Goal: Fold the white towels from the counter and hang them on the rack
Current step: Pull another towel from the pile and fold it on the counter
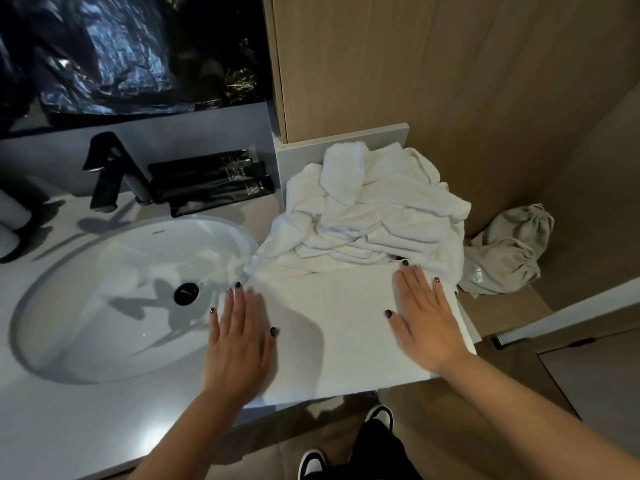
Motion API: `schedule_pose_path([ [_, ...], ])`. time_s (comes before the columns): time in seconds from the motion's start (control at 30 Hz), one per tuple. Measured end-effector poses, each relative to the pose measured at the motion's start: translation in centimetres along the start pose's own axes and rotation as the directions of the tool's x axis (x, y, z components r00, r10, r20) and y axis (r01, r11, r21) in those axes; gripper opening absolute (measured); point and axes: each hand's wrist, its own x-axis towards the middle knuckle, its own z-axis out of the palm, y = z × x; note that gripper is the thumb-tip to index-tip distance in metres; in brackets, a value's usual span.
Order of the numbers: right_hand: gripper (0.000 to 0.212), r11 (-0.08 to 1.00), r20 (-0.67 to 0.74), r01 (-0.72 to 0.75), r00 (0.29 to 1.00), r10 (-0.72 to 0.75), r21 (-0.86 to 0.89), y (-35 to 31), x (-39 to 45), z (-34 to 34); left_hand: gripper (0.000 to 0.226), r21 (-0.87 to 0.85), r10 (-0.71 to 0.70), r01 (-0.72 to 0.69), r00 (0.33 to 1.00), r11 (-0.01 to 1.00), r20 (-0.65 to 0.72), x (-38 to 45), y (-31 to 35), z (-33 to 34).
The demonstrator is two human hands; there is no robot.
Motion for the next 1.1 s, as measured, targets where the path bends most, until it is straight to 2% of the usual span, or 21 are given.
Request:
schedule_pose_path([
  [0.03, 0.066, 0.999, -0.028, -0.001, 1.000, 0.002, 0.046, -1.9, -0.3, 0.0, 0.073, 0.001, 0.056, -0.056, 0.998, 0.998, -0.036, -0.7, 1.1, 0.2],
  [0.1, 0.062, 0.992, -0.066, 0.091, 0.994, -0.085, 0.090, -6.4, -1.3, 0.6, 0.066, -0.036, 0.153, -0.155, 0.986, 0.987, -0.063, -2.1, 3.3, 1.3],
  [0.17, 0.058, 0.978, -0.052, 0.195, 0.980, -0.192, 0.074, -10.1, -2.2, 2.2, 0.063, -0.046, 0.148, -0.150, 0.988, 0.988, -0.041, -2.9, 4.9, 2.3],
  [0.23, 0.057, 0.980, 0.003, 0.200, 0.980, -0.201, 0.019, -11.3, -2.6, 3.3, 0.064, -0.006, 0.098, -0.098, 0.995, 0.995, -0.028, -3.2, 4.9, 2.9],
  [0.37, 0.066, 0.972, 0.053, 0.226, 0.974, -0.222, -0.069, -7.5, -2.9, 3.5, 0.066, 0.037, 0.116, -0.114, 0.992, 0.993, -0.054, -3.8, 2.7, 2.9],
  [0.57, 0.076, 0.991, 0.071, 0.104, 0.993, -0.098, -0.085, -0.6, -4.6, 2.3, 0.067, 0.059, 0.119, -0.116, 0.991, 0.991, -0.052, -4.7, 1.2, 2.5],
  [0.7, 0.083, 0.987, 0.110, 0.103, 0.990, -0.089, -0.127, 2.3, -5.7, 1.4, 0.075, 0.083, 0.183, -0.181, 0.983, 0.980, -0.014, -5.1, -0.1, 2.1],
  [0.9, 0.098, 0.949, 0.172, 0.268, 0.955, -0.240, -0.166, 1.3, -6.2, 0.7, 0.099, 0.133, 0.323, -0.324, 0.946, 0.937, 0.024, -5.9, -2.7, 1.2],
  [1.0, 0.111, 0.923, 0.146, 0.312, 0.947, -0.285, -0.227, -0.3, -6.6, 1.4, 0.094, 0.082, 0.351, -0.351, 0.936, 0.933, 0.018, -6.7, -4.2, 1.1],
  [1.1, 0.114, 0.928, 0.079, 0.297, 0.955, -0.287, -0.224, -0.4, -7.6, 1.7, 0.082, 0.033, 0.450, -0.449, 0.891, 0.893, -0.062, -7.9, -6.0, 1.3],
])
